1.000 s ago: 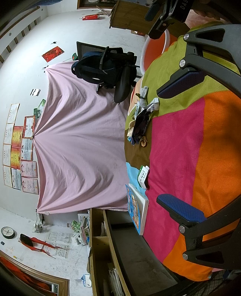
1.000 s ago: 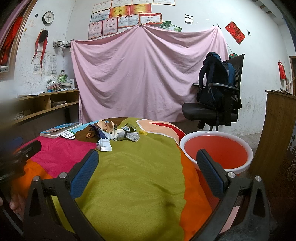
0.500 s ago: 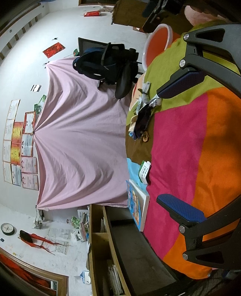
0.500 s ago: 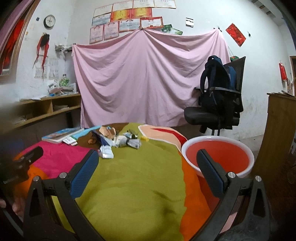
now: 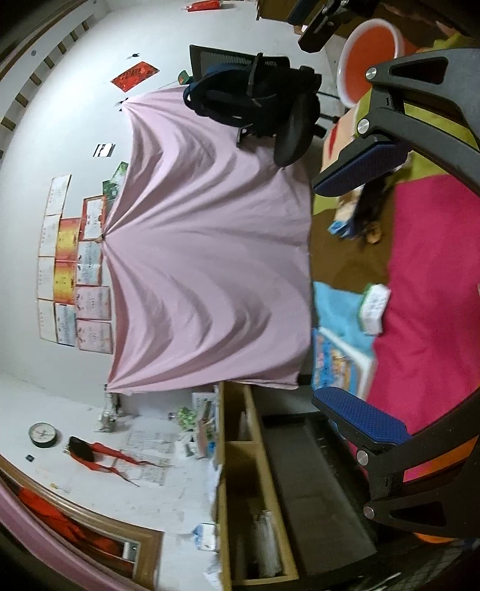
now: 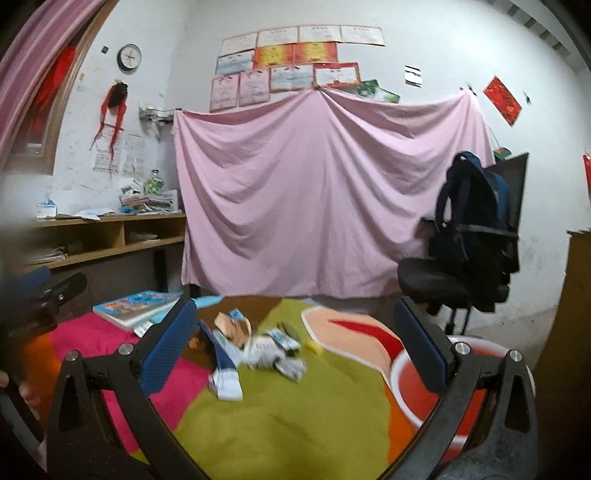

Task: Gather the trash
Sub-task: 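Grasp the dark blue plastic bag with the right gripper while the left grasps the white needle roller box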

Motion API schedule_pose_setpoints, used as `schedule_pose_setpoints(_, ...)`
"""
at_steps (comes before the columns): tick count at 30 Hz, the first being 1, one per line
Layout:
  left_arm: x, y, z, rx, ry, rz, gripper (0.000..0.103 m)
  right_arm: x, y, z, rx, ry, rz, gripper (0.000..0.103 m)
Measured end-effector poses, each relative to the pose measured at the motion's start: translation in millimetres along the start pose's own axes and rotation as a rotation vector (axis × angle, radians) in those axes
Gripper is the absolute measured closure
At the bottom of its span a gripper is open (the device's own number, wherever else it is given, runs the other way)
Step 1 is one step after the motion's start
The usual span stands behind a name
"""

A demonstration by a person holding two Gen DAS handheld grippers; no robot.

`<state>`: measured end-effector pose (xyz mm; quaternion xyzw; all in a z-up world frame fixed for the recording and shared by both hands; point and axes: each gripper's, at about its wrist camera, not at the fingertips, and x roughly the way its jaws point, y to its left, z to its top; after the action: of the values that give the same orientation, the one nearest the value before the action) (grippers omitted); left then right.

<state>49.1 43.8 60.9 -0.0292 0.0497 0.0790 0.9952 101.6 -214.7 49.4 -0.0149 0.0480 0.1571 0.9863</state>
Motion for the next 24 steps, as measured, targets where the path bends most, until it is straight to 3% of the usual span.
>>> schedule_pose_setpoints(5, 23, 8, 4, 0.043, -0.014, 0.002, 0.002, 28, 15, 8, -0.025, -0.009, 0.032, 0.000)
schedule_pose_setpoints(9, 42, 15, -4, 0.077, 0.023, 0.002, 0.002, 58, 26, 8, -0.033, 0.034, 0.068, 0.000)
schedule_pose_setpoints(14, 73, 23, -17, 0.073, 0.164, -0.020, 0.002, 90, 33, -1, -0.020, 0.149, 0.114, 0.000)
schedule_pose_setpoints(21, 121, 38, -30, -0.023, 0.383, -0.084, 0.003, 117, 38, -19, -0.016, 0.305, 0.167, 0.000)
schedule_pose_setpoints(24, 138, 40, -35, -0.045, 0.466, -0.119, 0.010, 131, 43, -27, -0.023, 0.387, 0.211, 0.001)
